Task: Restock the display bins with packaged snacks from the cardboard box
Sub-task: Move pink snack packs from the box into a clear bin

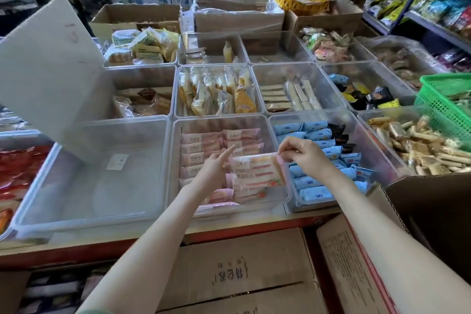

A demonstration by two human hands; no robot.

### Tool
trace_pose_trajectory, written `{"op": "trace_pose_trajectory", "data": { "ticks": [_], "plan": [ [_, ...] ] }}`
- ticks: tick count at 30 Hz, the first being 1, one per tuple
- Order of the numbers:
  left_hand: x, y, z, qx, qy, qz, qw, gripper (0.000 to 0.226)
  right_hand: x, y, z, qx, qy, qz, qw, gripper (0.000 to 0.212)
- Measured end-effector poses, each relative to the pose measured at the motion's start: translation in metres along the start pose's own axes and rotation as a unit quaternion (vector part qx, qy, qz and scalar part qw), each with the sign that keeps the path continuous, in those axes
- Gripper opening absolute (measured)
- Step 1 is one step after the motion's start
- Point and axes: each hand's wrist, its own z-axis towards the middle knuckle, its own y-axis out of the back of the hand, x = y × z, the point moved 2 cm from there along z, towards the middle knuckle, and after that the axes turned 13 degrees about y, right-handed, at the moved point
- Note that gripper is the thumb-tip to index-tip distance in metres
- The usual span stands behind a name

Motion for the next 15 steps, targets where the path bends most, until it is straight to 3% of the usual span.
{"op": "trace_pose_trajectory", "data": {
  "ticks": [6, 15],
  "plan": [
    [0.005, -0.012, 0.004, 0.011, 0.011, -0.055, 0.998, 0.024, -0.02, -0.006, 0.004, 0.009, -0.04, -0.037, 0.998, 0.026],
    [0.016, -0.002, 0.003, -0.127, 0.0, -0.07, 0.989, 0.022, -0.025, -0.028, 0.021, -0.011, -0.055, -0.119, 0.991, 0.011]
  ]
}}
